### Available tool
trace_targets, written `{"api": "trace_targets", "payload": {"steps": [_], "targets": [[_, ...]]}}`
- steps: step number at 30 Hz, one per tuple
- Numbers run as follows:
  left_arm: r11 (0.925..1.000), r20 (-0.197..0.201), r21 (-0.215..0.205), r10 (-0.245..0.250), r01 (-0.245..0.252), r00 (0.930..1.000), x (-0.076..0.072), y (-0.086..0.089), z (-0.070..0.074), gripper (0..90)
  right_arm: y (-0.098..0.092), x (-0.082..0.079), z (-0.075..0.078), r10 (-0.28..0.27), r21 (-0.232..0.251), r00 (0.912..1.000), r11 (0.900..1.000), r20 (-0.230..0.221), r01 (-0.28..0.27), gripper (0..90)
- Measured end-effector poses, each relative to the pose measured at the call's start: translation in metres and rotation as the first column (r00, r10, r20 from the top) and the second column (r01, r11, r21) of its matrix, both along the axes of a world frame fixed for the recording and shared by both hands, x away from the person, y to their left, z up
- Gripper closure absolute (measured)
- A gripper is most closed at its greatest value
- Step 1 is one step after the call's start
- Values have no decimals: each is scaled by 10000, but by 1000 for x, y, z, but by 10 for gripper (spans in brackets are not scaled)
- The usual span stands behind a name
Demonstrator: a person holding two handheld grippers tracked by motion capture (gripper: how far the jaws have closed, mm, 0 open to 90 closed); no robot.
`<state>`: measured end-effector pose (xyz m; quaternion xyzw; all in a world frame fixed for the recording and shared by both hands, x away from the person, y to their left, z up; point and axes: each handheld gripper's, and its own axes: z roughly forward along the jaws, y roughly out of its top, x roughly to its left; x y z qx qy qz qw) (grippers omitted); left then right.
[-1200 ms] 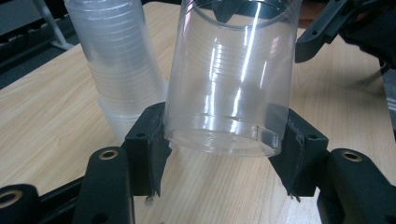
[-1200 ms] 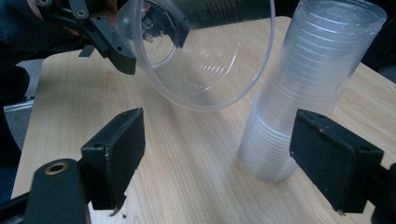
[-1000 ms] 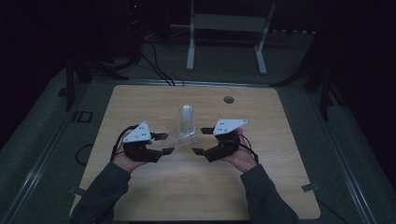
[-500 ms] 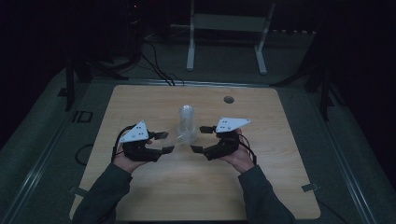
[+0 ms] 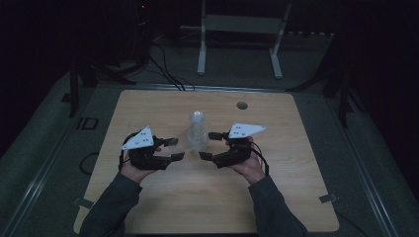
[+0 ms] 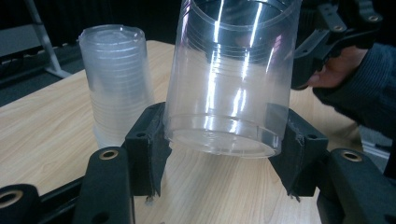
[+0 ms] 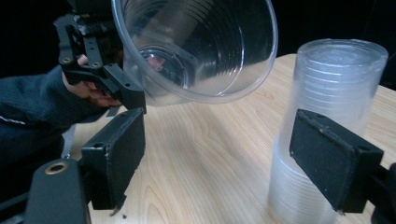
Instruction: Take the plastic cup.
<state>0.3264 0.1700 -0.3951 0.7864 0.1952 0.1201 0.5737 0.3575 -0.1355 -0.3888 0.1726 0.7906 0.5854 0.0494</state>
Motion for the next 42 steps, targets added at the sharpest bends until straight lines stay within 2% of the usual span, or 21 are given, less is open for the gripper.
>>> {"api": "trace_targets", "payload": {"steps": [11, 18, 25, 29, 31, 32, 33, 34, 35, 36, 42], "targets": [[9988, -5, -500, -9, 9, 10000, 0, 2, -1, 420, 6, 4, -1, 308, 1014, 9987, 9945, -417, -265, 181], [9974, -6, -716, -30, 30, 10000, 0, 1, -2, 420, 8, 6, -1, 692, 1774, 9944, 9826, -794, -542, 180], [9962, 11, -870, -94, 95, 10000, 0, -1, -2, 420, 13, 8, -2, 996, 2133, 9900, 9740, -1003, -763, 178], [9957, 5, -924, -114, 114, 9999, -1, -2, -3, 420, 16, 10, -3, 1212, 2495, 9856, 9643, -1176, -889, 178], [9954, 0, -945, -123, 122, 9999, -1, -2, -3, 420, 16, 10, -3, 1239, 2543, 9849, 9629, -1208, -899, 178], [9951, 0, -985, -132, 131, 9999, -1, -3, -3, 420, 18, 10, -4, 1337, 2839, 9833, 9542, -1237, -940, 179], [9951, 0, -985, -132, 131, 9999, -1, -3, -3, 420, 18, 10, -4, 1337, 2839, 9833, 9542, -1237, -940, 179], [9945, 0, -1031, -157, 156, 9999, -1, -3, -4, 420, 19, 10, -4, 1382, 2993, 9826, 9493, -1238, -958, 179], [9945, 0, -1031, -157, 156, 9999, -1, -3, -4, 420, 19, 10, -4, 1382, 2993, 9826, 9493, -1238, -958, 179], [9942, 22, -1057, -180, 181, 9998, -1, -4, -3, 420, 20, 11, -4, 1452, 3172, 9810, 9433, -1285, -981, 180], [9931, 6, -1142, -253, 252, 9997, -1, -5, -4, 420, 22, 12, -4, 1592, 3505, 9775, 9310, -1385, -1019, 188]]}}
